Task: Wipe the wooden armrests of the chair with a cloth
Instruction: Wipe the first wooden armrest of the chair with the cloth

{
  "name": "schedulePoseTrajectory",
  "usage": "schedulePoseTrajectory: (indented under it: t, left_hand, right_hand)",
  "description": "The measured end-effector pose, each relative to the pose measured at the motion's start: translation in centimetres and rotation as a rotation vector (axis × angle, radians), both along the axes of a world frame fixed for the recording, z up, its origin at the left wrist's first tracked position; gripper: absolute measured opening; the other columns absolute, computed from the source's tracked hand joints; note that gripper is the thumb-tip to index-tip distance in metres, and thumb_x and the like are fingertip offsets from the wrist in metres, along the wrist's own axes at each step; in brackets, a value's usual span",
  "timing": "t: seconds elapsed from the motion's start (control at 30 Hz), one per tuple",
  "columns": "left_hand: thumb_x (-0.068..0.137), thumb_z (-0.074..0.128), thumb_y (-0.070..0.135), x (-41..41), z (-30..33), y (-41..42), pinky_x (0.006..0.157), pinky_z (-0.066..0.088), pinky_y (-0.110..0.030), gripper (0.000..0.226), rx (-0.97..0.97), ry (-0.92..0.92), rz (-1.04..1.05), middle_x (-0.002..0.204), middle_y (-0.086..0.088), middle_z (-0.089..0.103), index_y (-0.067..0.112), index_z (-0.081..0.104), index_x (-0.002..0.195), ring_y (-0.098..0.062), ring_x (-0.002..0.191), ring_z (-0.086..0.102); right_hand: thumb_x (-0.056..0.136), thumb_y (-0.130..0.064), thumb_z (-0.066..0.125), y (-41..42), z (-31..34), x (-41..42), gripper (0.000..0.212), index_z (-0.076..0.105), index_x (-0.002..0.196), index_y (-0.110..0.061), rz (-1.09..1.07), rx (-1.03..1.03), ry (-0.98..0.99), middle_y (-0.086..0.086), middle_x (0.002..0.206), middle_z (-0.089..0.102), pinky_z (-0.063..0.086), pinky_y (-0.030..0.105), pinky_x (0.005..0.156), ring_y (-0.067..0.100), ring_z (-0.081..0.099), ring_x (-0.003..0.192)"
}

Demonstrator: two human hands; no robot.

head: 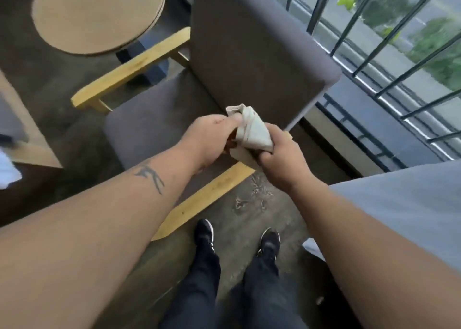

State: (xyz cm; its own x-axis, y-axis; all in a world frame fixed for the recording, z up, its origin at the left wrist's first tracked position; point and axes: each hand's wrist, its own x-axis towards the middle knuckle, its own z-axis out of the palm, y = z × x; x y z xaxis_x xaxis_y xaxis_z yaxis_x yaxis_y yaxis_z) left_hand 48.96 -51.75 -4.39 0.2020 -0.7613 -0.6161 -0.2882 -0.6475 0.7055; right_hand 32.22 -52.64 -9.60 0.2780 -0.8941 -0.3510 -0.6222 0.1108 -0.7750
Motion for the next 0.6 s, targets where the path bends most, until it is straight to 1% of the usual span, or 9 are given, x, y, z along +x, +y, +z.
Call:
schedulePoseTrajectory:
  t: [0.07,0.17,0.23,0.3,0.4,0.43,0.5,0.57,0.6]
  left_hand:
    - [0.098,0.047,0.046,2.3,-4.1,1.1,0.085,0.059,-0.044,0.039,0.004,-0.166,-0.019,0.091,-0.002,0.075,0.017,0.072,0.094,-0.021,0.086,0.071]
    - [0.098,0.043,0.047,6.3,-10.8,4.1,0.079,0.058,-0.044,0.045,0.064,-0.413,-0.143,0.076,-0.001,0.071,0.015,0.068,0.079,-0.024,0.078,0.066]
    - [0.099,0.04,0.048,8.9,-15.0,6.3,0.075,0.055,-0.043,0.05,0.119,-0.505,-0.218,0.074,-0.007,0.069,0.012,0.065,0.075,-0.027,0.076,0.063]
    - [0.099,0.038,0.049,11.1,-18.5,8.4,0.071,0.052,-0.04,0.052,0.167,-0.57,-0.282,0.071,-0.007,0.067,0.013,0.062,0.071,-0.027,0.074,0.062]
    - [0.098,0.035,0.052,12.8,-23.1,10.6,0.067,0.048,-0.039,0.054,0.157,-0.577,-0.362,0.066,-0.002,0.062,0.017,0.054,0.062,-0.029,0.073,0.06]
    - [0.099,0.035,0.053,13.3,-24.5,11.1,0.066,0.047,-0.039,0.055,0.144,-0.563,-0.385,0.065,-0.002,0.061,0.017,0.051,0.061,-0.028,0.073,0.059]
    - [0.1,0.033,0.054,13.8,-26.7,11.7,0.064,0.045,-0.038,0.057,0.13,-0.528,-0.432,0.065,-0.002,0.06,0.017,0.049,0.06,-0.025,0.071,0.058]
    - [0.101,0.029,0.054,14.1,-28.4,12.1,0.063,0.041,-0.037,0.059,0.112,-0.495,-0.471,0.064,0.0,0.058,0.018,0.046,0.058,-0.021,0.069,0.056]
    - [0.101,0.026,0.055,14.2,-29.1,12.1,0.064,0.041,-0.037,0.061,0.105,-0.482,-0.484,0.064,0.0,0.058,0.018,0.047,0.057,-0.021,0.07,0.056]
  right_hand:
    - [0.084,-0.01,0.054,-0.9,-3.2,-0.3,0.062,0.048,0.137,-0.039,-0.018,-0.009,0.027,-0.019,0.106,0.06,0.04,0.016,0.069,0.008,0.055,0.095]
    - [0.084,-0.015,0.053,-1.6,-7.2,-1.6,0.064,0.042,0.14,-0.044,-0.069,-0.011,0.124,-0.012,0.105,0.065,0.051,0.033,0.075,0.016,0.059,0.093]
    - [0.087,-0.017,0.053,-2.0,-9.4,-2.3,0.059,0.045,0.139,-0.042,-0.078,-0.044,0.205,-0.012,0.101,0.063,0.046,0.034,0.074,0.016,0.057,0.09]
    - [0.088,-0.015,0.053,-2.4,-11.6,-2.6,0.054,0.051,0.136,-0.041,-0.089,-0.095,0.257,-0.013,0.099,0.059,0.04,0.031,0.075,0.015,0.054,0.091]
    - [0.087,-0.011,0.056,-2.5,-14.7,-2.9,0.054,0.058,0.134,-0.038,-0.13,-0.243,0.371,-0.002,0.115,0.058,0.037,0.029,0.086,0.025,0.052,0.11]
    - [0.086,-0.01,0.059,-2.3,-15.6,-2.4,0.053,0.06,0.133,-0.035,-0.131,-0.306,0.413,0.003,0.122,0.058,0.036,0.031,0.091,0.03,0.05,0.116]
    - [0.086,-0.012,0.062,-2.1,-17.1,-1.5,0.052,0.061,0.134,-0.031,-0.077,-0.372,0.507,0.012,0.128,0.056,0.038,0.04,0.1,0.038,0.047,0.119]
    - [0.089,-0.018,0.058,-1.5,-18.6,-0.1,0.057,0.05,0.144,-0.032,0.007,-0.31,0.611,0.012,0.132,0.053,0.041,0.045,0.099,0.037,0.046,0.12]
    - [0.091,-0.022,0.055,-1.3,-19.3,0.5,0.063,0.039,0.15,-0.033,0.054,-0.246,0.651,0.01,0.134,0.052,0.043,0.045,0.096,0.035,0.048,0.12]
